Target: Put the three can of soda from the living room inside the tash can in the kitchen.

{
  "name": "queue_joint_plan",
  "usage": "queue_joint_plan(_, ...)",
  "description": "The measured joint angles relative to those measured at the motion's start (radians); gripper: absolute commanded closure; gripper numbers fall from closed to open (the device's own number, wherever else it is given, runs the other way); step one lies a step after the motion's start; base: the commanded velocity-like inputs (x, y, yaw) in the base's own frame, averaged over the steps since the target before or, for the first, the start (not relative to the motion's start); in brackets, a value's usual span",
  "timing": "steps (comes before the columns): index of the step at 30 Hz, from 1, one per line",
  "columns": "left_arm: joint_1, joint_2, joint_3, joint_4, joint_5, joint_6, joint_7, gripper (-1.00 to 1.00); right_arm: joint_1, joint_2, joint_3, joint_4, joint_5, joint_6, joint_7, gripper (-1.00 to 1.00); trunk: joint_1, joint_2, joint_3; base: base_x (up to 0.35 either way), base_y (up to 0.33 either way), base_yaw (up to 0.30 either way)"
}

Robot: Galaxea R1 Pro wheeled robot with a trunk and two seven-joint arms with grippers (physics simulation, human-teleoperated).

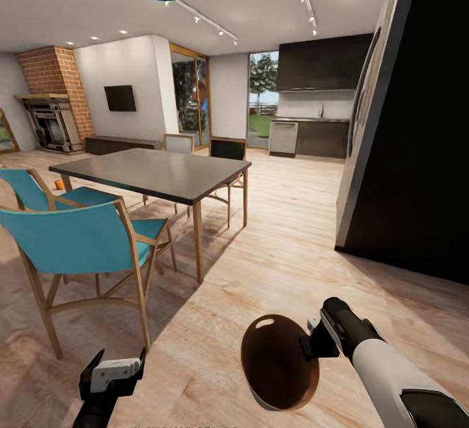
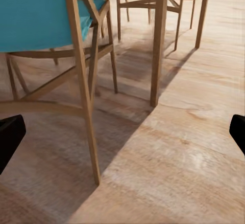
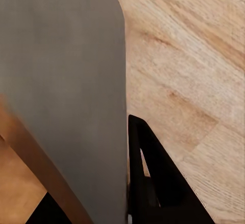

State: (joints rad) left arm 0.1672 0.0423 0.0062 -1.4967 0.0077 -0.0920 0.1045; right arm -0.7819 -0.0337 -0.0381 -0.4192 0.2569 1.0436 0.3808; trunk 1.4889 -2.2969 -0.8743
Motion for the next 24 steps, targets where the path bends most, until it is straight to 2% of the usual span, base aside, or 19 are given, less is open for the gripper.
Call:
queue_joint_plan(21,0.0,0.001,0.0,-0.001,0.0,0.0,-0.001,-1.0,0.0,0.001,0.0,0.001,0.003,0.0,0.0,1.0,0.0,0.0,-0.025,0.0,0.289,0.15)
queue_joint_plan(24,0.0,0.001,0.0,-0.001,0.0,-0.001,0.0,-1.0,0.0,0.001,-0.001,0.0,-0.01,0.001,0.0,1.0,0.0,0.0,-0.027,0.0,0.147,0.094)
